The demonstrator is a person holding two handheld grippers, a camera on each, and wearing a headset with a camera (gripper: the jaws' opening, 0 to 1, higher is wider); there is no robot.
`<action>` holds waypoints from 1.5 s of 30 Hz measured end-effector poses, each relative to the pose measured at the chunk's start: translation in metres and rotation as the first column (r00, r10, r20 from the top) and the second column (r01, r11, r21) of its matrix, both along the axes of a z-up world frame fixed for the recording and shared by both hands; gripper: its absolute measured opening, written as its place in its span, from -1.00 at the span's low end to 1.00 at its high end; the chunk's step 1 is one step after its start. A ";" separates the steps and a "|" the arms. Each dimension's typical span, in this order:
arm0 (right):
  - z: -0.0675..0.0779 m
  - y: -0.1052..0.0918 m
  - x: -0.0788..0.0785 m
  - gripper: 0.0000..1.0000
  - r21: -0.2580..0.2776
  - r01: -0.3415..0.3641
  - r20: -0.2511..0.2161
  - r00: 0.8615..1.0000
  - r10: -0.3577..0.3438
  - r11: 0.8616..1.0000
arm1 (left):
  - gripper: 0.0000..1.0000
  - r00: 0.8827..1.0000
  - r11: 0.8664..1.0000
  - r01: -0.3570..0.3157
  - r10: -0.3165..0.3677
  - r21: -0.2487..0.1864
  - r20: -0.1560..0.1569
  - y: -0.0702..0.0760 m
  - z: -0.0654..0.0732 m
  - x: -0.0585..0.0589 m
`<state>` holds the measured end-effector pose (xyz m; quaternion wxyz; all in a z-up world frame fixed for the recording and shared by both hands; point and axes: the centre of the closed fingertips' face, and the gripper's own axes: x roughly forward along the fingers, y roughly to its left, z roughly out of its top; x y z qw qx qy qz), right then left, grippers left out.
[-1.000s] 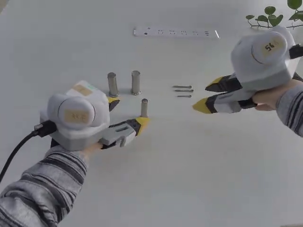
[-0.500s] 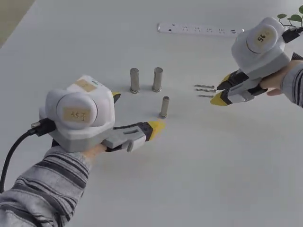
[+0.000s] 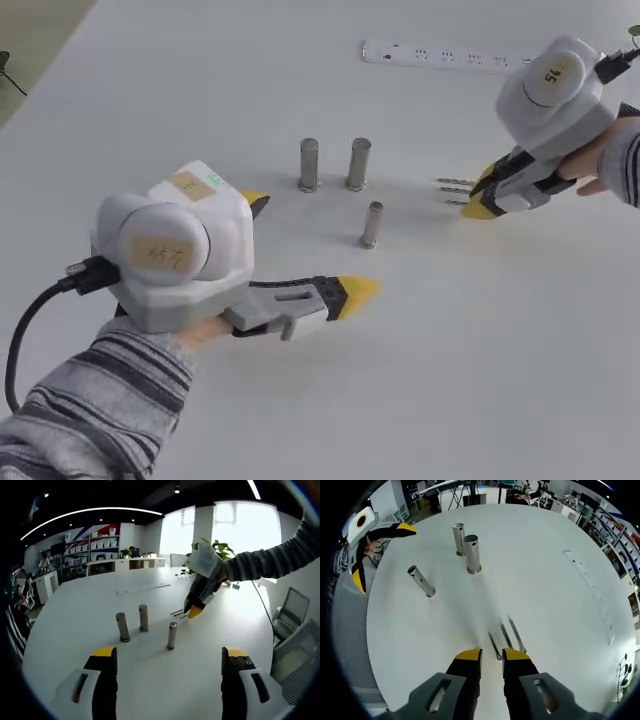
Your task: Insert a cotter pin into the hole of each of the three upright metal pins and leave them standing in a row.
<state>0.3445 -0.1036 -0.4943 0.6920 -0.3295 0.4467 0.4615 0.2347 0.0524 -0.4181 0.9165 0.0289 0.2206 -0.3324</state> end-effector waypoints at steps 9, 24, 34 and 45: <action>0.000 -0.001 -0.001 -0.91 -0.042 -0.048 -0.023 0.999 0.047 0.998 | 0.82 0.999 0.999 0.027 -0.027 0.017 -0.020 0.000 -0.004 -0.007; 0.000 -0.006 0.001 -1.00 -0.104 -0.124 0.025 0.992 0.127 0.987 | 0.68 0.997 1.000 0.021 -0.019 0.016 -0.070 0.003 -0.013 -0.009; 0.014 -0.012 -0.005 -1.00 -0.078 -0.159 0.113 0.979 0.167 0.984 | 0.54 0.997 1.000 0.021 -0.020 0.010 -0.078 0.001 -0.011 -0.008; 0.041 0.006 -0.023 -1.00 0.001 -0.218 0.238 0.948 0.212 0.976 | 0.29 0.995 0.998 0.028 -0.034 -0.061 -0.090 -0.008 0.001 -0.003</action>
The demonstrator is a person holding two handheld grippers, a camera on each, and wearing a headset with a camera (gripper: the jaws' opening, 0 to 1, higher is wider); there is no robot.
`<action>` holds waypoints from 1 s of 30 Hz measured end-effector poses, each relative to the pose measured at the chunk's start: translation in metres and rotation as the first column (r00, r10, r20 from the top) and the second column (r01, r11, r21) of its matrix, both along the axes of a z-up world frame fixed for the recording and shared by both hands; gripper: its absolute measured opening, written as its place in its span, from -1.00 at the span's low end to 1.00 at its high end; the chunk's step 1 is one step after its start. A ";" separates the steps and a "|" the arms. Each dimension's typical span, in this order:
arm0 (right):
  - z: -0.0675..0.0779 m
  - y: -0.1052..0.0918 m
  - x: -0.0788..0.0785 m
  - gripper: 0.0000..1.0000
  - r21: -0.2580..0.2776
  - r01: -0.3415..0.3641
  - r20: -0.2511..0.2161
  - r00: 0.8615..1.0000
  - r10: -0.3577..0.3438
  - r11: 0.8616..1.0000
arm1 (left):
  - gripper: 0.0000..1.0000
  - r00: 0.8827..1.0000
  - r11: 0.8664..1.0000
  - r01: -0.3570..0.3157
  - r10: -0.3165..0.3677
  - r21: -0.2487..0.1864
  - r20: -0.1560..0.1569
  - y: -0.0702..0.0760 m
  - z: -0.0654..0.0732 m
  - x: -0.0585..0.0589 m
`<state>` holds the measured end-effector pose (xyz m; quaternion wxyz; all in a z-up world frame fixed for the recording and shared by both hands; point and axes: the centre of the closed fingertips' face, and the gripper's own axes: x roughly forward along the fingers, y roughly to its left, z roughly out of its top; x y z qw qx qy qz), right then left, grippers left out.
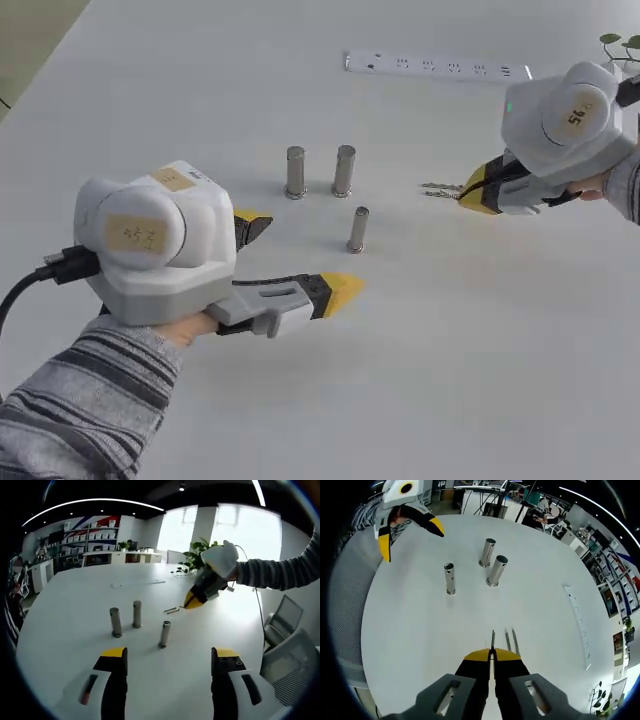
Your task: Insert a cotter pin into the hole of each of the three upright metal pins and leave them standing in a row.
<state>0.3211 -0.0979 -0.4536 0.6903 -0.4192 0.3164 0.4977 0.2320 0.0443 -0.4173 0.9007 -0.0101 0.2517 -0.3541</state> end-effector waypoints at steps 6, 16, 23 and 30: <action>0.011 0.017 -0.014 -1.00 0.037 -0.060 0.044 0.997 0.059 0.998 | 0.07 0.999 1.000 0.020 -0.021 -0.016 -0.040 -0.009 -0.002 0.003; 0.027 0.043 -0.048 -1.00 0.076 -0.156 0.100 0.984 0.148 0.985 | -0.22 0.995 0.999 0.048 -0.050 -0.021 -0.091 -0.026 -0.007 -0.001; 0.028 0.055 -0.073 -1.00 0.034 -0.261 0.129 0.958 0.254 0.965 | -0.40 0.992 0.995 0.046 -0.056 -0.091 -0.115 -0.035 -0.001 -0.002; 0.031 0.066 -0.087 -1.00 0.056 -0.303 0.142 0.945 0.293 0.951 | -0.56 0.988 0.989 0.058 -0.076 -0.135 -0.136 -0.043 0.002 -0.007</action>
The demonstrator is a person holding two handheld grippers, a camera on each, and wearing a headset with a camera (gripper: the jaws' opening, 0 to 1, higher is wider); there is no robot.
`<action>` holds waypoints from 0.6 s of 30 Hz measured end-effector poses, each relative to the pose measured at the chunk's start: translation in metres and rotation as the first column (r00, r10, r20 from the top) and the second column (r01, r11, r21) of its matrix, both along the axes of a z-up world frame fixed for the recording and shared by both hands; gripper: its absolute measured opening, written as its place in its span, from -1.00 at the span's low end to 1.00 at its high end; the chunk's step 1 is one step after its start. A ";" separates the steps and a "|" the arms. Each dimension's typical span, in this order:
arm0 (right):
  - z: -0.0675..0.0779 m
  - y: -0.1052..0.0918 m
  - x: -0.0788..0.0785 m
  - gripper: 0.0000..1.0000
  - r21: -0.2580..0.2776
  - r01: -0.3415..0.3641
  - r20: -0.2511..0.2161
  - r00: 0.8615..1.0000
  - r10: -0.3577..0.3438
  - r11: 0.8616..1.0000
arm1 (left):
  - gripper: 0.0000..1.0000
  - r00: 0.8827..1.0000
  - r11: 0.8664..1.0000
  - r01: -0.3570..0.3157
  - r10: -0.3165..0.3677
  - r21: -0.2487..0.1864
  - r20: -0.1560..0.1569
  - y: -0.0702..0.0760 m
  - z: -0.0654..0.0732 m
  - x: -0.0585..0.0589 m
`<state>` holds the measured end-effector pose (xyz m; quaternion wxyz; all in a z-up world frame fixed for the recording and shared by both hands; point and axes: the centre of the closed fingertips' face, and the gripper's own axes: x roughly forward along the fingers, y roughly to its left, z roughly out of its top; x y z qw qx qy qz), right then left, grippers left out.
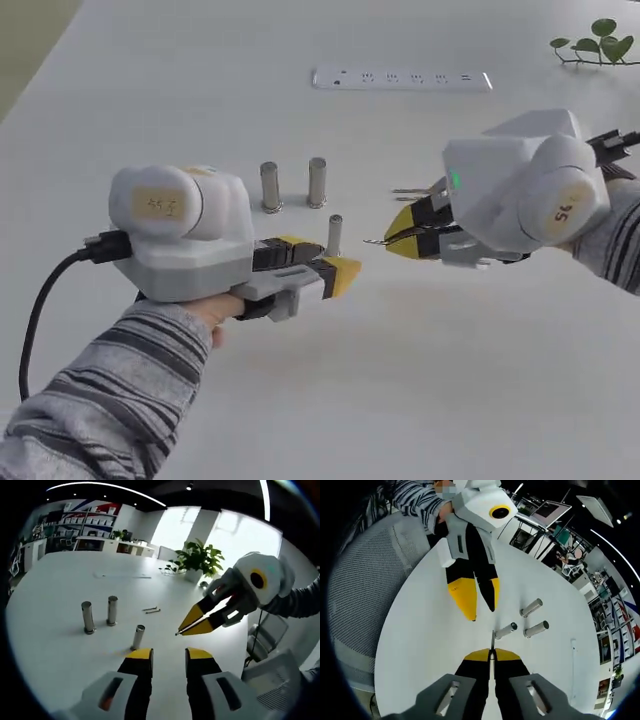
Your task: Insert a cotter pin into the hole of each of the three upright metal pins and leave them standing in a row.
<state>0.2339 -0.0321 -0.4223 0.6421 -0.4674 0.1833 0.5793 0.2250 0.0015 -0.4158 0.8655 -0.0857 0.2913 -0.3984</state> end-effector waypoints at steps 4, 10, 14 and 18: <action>0.003 0.004 -0.004 -1.00 0.023 -0.007 -0.007 1.000 0.008 1.000 | -0.64 1.000 0.999 0.002 -0.003 -0.034 -0.011 -0.005 0.003 -0.002; 0.007 0.008 -0.009 -1.00 0.044 -0.015 -0.023 1.000 0.016 0.999 | -0.78 1.000 0.994 -0.004 0.001 -0.111 -0.026 -0.014 0.013 -0.002; 0.010 0.009 -0.011 -1.00 0.054 -0.015 -0.027 1.000 0.017 0.998 | -0.85 0.999 0.991 -0.003 -0.002 -0.135 -0.034 -0.018 0.016 -0.004; 0.013 0.011 -0.012 -1.00 0.063 -0.016 -0.028 0.999 0.017 0.998 | -0.90 0.999 0.990 -0.004 -0.002 -0.140 -0.037 -0.020 0.017 -0.004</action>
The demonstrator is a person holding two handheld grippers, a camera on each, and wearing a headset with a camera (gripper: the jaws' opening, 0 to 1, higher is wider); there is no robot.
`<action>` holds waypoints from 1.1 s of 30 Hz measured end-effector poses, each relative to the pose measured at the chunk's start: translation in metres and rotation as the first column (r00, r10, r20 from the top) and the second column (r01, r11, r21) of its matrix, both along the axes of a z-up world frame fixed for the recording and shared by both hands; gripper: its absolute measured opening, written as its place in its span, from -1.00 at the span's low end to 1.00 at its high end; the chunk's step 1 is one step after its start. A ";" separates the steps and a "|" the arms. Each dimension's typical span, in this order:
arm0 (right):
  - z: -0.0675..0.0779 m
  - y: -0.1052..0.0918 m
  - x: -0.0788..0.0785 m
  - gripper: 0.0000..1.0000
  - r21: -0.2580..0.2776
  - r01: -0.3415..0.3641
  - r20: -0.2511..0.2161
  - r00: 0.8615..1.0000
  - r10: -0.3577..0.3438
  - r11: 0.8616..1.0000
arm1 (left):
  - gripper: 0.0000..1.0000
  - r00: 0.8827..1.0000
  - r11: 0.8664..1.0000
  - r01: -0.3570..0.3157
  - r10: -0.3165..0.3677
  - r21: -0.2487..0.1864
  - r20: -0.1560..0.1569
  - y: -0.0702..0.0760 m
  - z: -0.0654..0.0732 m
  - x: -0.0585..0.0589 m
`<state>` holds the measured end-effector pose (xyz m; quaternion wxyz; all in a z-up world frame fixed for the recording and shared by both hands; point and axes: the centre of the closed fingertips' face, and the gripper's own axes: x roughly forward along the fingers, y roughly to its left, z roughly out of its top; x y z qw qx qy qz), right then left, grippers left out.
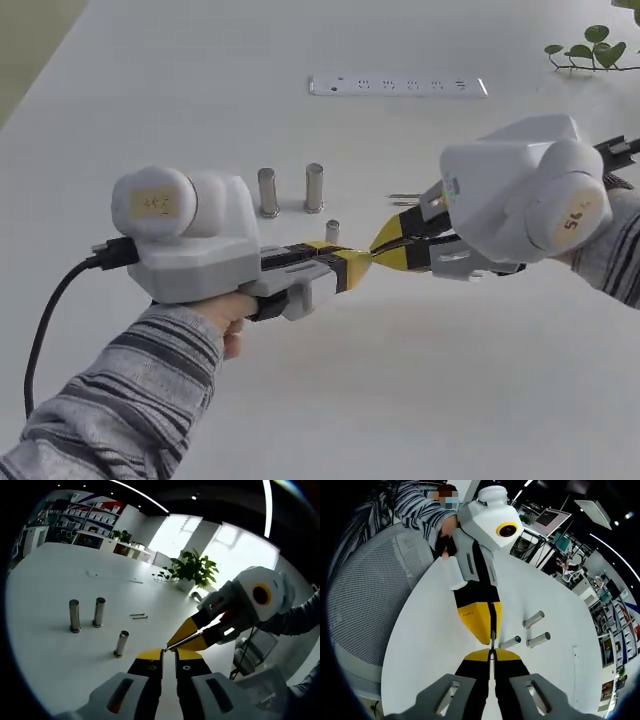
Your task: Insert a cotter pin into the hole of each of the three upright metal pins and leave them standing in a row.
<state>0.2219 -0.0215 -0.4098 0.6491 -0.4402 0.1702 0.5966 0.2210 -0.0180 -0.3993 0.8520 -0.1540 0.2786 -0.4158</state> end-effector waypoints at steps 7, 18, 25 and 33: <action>0.001 0.003 -0.004 -1.00 0.014 -0.006 -0.007 1.000 0.007 1.000 | -0.99 1.000 0.999 -0.015 0.014 -0.049 -0.023 -0.003 0.004 0.001; 0.003 0.003 -0.007 -1.00 0.027 0.010 -0.022 1.000 -0.010 1.000 | -1.00 1.000 0.999 -0.008 0.007 -0.048 -0.023 -0.003 0.002 -0.001; 0.003 0.003 -0.009 -1.00 0.041 0.037 -0.059 0.998 -0.035 0.998 | -1.00 0.995 0.999 0.034 -0.035 0.003 0.093 -0.004 0.007 -0.003; -0.002 0.002 -0.010 -0.95 0.083 0.111 -0.155 0.983 -0.098 0.990 | -1.00 0.978 0.994 0.093 -0.103 0.064 0.181 -0.003 0.009 -0.008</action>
